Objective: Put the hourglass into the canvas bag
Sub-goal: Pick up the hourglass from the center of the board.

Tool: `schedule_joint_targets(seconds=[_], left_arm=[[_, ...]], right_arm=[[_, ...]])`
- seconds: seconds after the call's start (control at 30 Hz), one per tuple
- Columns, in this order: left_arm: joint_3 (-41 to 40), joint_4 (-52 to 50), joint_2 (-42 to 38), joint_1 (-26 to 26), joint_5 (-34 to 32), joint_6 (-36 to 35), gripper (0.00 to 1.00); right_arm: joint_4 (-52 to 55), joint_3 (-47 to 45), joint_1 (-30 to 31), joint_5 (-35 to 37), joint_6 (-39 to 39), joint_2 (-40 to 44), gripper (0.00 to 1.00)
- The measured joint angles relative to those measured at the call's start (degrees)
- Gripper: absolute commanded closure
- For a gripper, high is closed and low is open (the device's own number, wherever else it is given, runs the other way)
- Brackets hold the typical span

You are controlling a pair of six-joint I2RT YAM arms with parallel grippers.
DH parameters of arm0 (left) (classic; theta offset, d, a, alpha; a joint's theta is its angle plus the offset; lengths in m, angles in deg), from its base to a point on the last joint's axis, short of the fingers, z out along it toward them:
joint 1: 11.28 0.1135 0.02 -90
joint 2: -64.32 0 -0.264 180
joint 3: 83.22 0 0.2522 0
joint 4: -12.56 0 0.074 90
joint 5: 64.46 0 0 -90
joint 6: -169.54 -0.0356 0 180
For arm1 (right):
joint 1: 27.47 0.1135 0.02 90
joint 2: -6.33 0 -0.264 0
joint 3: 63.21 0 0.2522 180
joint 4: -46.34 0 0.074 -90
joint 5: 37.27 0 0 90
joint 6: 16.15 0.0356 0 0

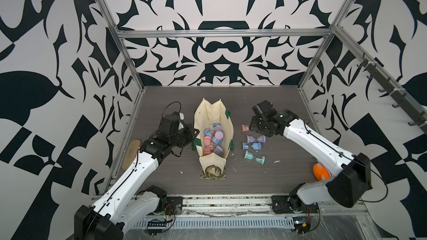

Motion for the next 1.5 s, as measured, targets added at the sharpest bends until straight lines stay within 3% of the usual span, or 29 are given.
schedule_joint_targets(seconds=[0.63, 1.5], left_arm=[[0.0, 0.0, 0.0, 0.0, 0.0, 0.0, 1.00], [-0.6, 0.0, -0.9, 0.0, 0.0, -0.8, 1.00]], right_arm=[[-5.1, 5.6, -2.6, -3.2, 5.4, -20.9, 0.36], [-6.7, 10.3, -5.9, -4.0, 11.0, -30.7, 0.40]])
